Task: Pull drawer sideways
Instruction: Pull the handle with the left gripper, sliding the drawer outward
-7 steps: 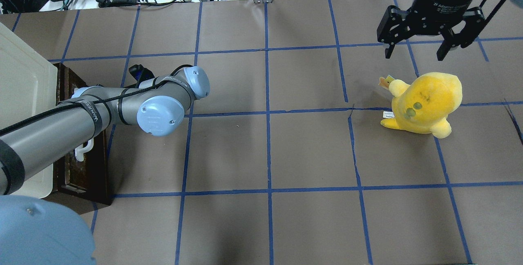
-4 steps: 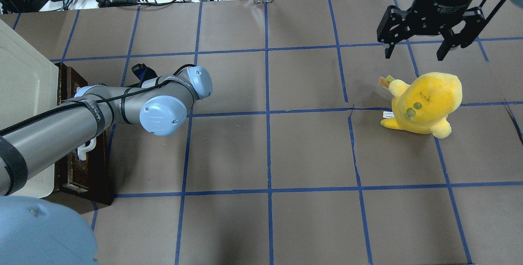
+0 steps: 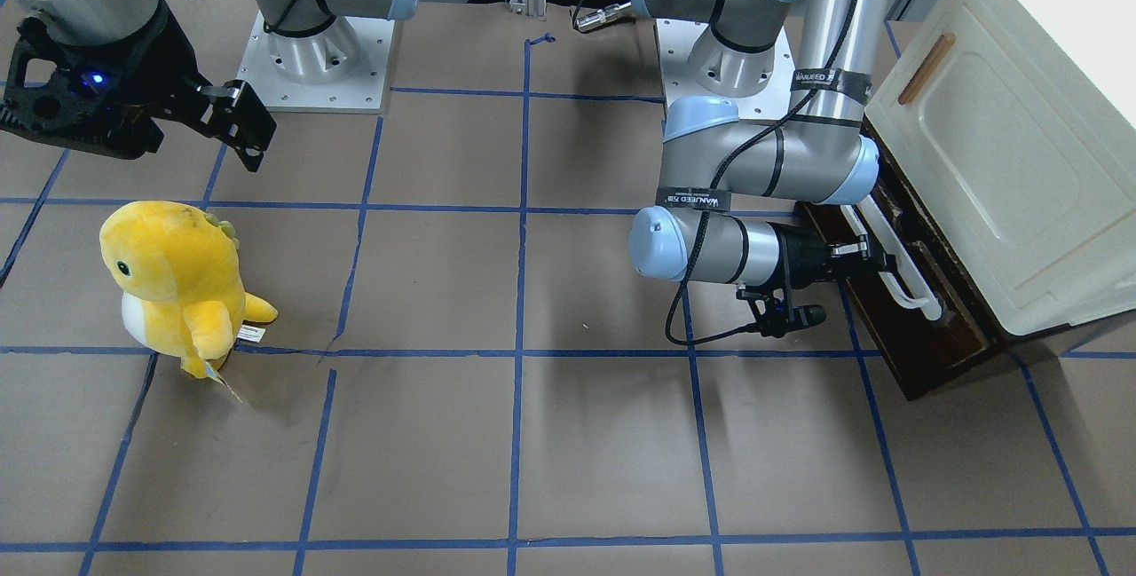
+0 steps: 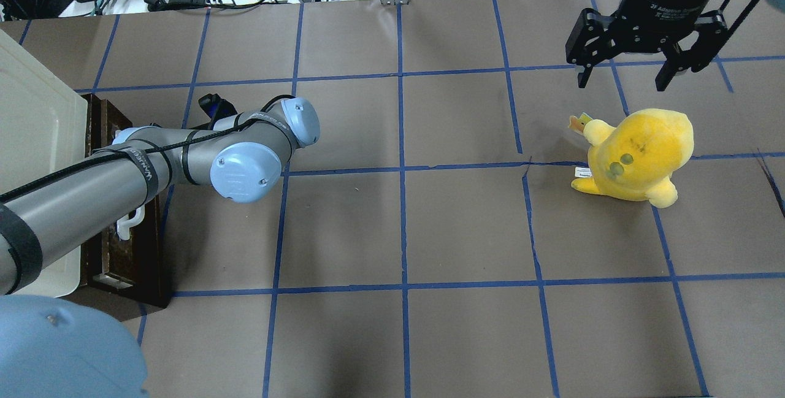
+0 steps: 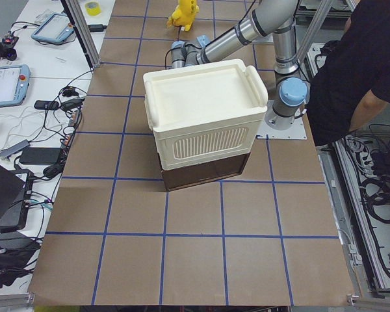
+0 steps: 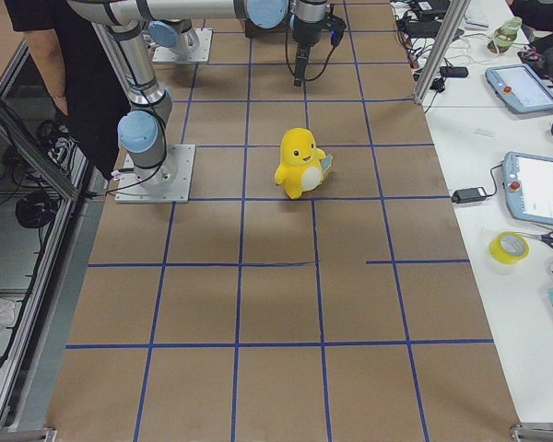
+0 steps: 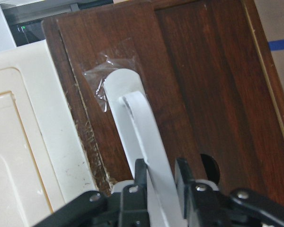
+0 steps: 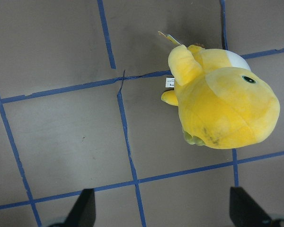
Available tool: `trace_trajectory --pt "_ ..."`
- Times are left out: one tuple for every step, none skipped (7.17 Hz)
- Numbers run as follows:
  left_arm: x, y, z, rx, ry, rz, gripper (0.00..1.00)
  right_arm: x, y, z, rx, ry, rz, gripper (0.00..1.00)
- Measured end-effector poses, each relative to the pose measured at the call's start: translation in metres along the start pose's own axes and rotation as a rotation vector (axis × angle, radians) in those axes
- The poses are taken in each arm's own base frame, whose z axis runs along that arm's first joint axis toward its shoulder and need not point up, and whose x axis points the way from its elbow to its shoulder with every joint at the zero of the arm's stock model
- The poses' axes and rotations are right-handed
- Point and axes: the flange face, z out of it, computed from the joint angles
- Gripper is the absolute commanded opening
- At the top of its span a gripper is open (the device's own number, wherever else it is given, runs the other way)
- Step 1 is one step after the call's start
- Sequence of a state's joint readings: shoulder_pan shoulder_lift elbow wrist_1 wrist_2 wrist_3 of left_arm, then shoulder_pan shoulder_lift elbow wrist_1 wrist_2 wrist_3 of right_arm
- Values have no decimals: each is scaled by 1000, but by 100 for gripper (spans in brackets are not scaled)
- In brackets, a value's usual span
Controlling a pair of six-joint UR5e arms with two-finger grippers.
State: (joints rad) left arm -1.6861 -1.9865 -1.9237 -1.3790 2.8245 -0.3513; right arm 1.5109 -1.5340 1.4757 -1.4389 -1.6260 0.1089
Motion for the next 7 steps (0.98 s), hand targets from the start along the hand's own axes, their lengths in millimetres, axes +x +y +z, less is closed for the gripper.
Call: trace_trajectory --pt "0 0 -1 2 -1 1 10 0 0 0 0 0 0 100" --pt "1 0 -3 5 -2 1 10 0 0 0 0 0 0 100" --pt "1 0 -4 7 -3 2 10 0 0 0 0 0 0 100" --pt "0 0 -4 9 -3 3 10 0 0 0 0 0 0 100" --pt "0 0 -5 10 -3 4 10 0 0 0 0 0 0 100" --pt "0 0 -7 13 -4 6 10 0 0 0 0 0 0 100" --pt "0 0 -9 18 -4 7 10 0 0 0 0 0 0 100"
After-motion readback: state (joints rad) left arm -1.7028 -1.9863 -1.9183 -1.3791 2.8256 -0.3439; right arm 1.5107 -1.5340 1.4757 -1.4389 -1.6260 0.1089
